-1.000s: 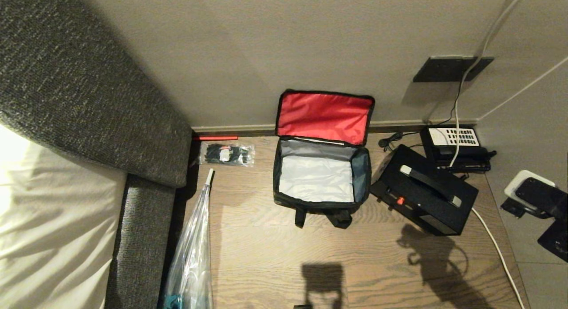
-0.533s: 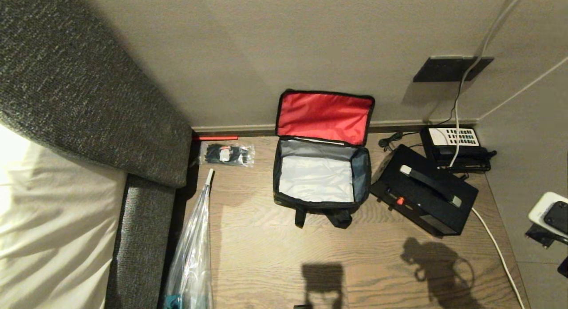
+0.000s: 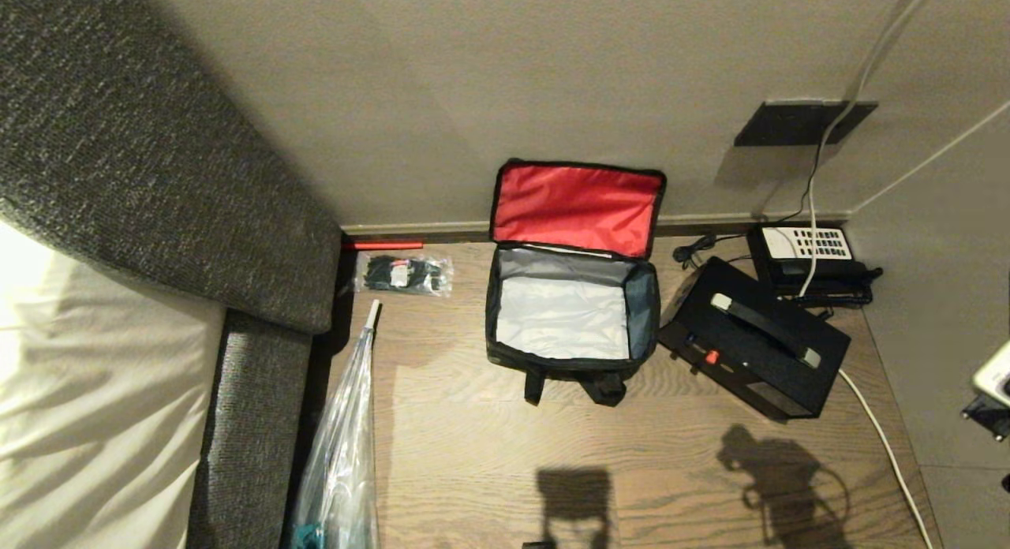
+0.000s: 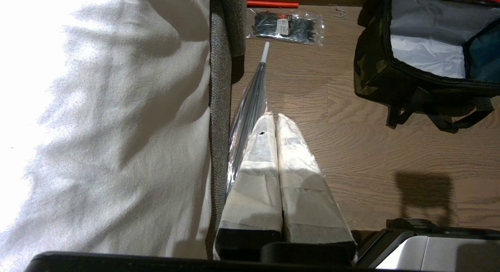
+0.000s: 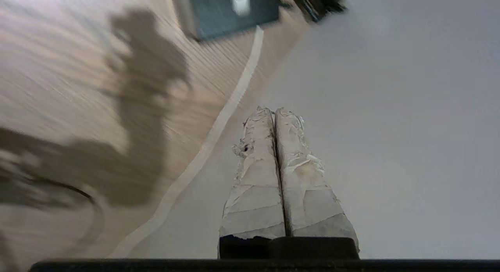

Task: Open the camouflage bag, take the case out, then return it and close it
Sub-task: Grip the handle again

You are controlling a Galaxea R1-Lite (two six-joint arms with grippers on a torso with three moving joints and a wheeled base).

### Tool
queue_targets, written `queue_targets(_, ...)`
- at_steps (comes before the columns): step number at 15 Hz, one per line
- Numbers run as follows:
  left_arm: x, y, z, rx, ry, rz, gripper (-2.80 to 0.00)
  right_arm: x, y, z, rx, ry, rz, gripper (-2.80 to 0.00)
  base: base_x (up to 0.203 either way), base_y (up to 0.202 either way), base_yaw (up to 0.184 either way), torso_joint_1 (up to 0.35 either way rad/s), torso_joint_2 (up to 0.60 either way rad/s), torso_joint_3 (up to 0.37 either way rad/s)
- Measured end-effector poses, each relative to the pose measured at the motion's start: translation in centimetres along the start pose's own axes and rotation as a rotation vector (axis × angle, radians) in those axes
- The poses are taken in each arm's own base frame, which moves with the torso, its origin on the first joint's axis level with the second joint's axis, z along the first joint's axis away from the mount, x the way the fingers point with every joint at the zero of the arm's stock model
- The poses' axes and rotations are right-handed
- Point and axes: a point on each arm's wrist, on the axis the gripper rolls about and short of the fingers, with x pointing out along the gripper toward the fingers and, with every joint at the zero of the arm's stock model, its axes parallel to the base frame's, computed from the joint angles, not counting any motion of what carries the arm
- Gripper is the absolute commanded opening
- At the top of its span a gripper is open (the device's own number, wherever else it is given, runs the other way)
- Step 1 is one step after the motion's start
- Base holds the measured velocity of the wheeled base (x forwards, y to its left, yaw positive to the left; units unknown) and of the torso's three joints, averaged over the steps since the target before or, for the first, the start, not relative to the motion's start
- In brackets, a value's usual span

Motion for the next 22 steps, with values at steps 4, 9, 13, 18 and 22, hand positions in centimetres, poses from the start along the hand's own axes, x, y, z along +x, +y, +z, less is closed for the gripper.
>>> queue_targets(4,0.0,0.0,0.0,0.000,0.000,0.000,-2.80,-0.8,0.4,-0.7,0.236,-0.101,0.113,-2.80,0.000,0.000,0.000,0.000,0.00,0.000)
queue_targets(9,0.0,0.0,0.0,0.000,0.000,0.000,-2.80,-4.7,2.8,-5.3,0.601,-0.242,0.277,-2.80,0.000,0.000,0.000,0.000,0.00,0.000)
queue_targets(13,0.0,0.0,0.0,-0.001,0.000,0.001,-2.80,-6.2,7.4,-9.5,0.838,-0.206,0.355,-2.80,0.000,0.000,0.000,0.000,0.00,0.000)
queue_targets(18,0.0,0.0,0.0,-0.001,0.000,0.000,-2.80,-6.3,8.9,-11.1,0.873,-0.401,0.203,-2.80,0.000,0.000,0.000,0.000,0.00,0.000)
queue_targets(22,0.0,0.0,0.0,-0.002,-0.001,0.000,-2.80,-6.1,9.6,-11.9,0.945,-0.494,0.082,-2.80,0.000,0.000,0.000,0.000,0.00,0.000)
